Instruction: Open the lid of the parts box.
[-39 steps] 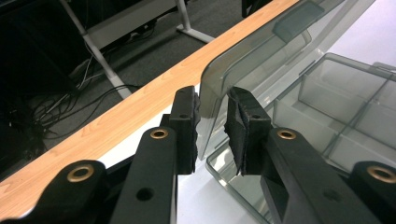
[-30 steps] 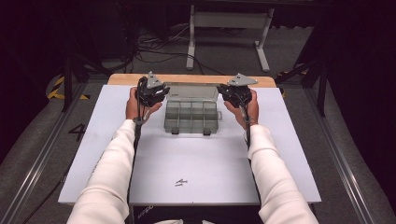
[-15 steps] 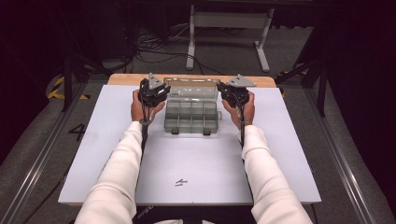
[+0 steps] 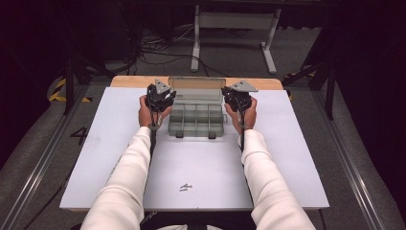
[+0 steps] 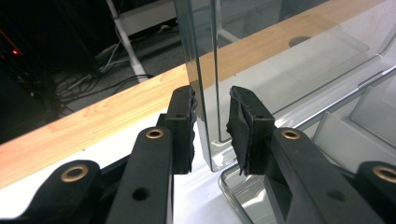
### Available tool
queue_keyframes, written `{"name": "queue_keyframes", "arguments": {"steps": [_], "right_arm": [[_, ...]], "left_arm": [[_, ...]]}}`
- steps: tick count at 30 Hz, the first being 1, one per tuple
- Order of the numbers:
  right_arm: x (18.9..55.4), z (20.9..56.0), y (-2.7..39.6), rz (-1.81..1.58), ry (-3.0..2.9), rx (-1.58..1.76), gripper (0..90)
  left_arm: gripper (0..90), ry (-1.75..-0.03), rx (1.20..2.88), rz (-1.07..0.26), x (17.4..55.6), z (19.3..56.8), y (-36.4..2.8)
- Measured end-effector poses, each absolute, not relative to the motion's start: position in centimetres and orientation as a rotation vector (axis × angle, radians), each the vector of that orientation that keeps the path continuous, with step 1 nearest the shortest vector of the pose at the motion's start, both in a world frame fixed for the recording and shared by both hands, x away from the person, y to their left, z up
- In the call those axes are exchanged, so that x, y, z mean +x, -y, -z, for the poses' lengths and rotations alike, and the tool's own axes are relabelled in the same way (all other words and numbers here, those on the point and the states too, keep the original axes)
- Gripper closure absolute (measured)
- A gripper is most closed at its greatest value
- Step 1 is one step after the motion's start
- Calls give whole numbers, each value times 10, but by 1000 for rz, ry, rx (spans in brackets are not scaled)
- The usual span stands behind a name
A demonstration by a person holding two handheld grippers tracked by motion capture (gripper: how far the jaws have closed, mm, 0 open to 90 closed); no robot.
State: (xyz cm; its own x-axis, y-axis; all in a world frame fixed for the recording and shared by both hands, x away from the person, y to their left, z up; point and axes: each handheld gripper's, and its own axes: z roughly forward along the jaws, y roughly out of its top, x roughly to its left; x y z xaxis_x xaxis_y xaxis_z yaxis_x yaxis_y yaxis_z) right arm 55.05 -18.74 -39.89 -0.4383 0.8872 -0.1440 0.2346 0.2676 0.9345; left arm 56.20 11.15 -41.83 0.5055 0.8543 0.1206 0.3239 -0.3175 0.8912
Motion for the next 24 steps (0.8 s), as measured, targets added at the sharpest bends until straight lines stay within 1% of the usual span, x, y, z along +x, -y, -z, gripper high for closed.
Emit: {"name": "queue_keyframes", "arguments": {"steps": [4, 11, 14, 24], "right_arm": [[553, 403, 186, -1167, -1843, 1032, 836], [560, 415, 184, -1119, -1880, 1060, 833], [563, 420, 184, -1106, -1896, 1072, 834], [568, 428, 183, -1065, -1937, 1084, 825]], "left_arm": [[742, -997, 1878, -759, 564, 424, -112], [756, -1012, 1923, -780, 568, 429, -109], [798, -1018, 1947, -777, 570, 432, -110], [802, -1018, 1976, -769, 574, 437, -109]]}}
